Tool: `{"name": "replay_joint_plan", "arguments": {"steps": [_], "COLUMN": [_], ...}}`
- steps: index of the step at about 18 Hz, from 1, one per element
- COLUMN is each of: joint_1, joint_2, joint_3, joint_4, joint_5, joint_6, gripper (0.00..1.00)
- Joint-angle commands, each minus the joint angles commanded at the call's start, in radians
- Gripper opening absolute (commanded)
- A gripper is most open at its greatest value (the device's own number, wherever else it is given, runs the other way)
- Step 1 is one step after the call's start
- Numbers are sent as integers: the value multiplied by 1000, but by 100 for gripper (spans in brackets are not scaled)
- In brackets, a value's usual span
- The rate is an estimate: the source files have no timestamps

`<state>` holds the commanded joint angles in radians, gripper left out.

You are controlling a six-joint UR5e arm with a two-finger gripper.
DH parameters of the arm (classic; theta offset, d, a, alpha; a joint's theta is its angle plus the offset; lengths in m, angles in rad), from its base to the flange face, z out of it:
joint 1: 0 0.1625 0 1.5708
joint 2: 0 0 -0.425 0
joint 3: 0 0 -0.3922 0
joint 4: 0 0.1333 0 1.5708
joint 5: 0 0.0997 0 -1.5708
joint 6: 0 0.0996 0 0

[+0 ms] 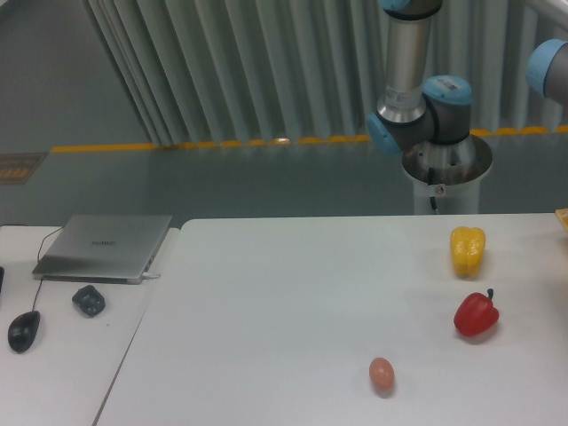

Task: Place the yellow pepper in a basket
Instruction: 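Move the gripper in from the side toward the table, then move the open gripper over the yellow bell pepper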

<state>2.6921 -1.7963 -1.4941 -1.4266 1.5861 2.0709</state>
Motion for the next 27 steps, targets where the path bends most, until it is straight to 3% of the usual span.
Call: {"name": "replay_joint_plan", "arguments": {"steps": [5, 7, 9, 11, 15, 18, 22, 27], "joint_1": [-23, -29, -22, -23, -72, -100, -120, -140], "joint_2": [3, 3, 12, 29, 44, 75, 100, 165], "joint_3": [0, -17, -63, -106, -117, -149, -190, -262], "joint_4": [0, 5, 55, 104, 92, 78, 77, 72], "joint_5": [-21, -115, -193, -187, -48, 50, 49, 34], "joint_6": [3, -5, -41, -84, -113, -246, -552, -739], "gripper": [100, 100, 100, 100, 100, 100, 100, 100]}}
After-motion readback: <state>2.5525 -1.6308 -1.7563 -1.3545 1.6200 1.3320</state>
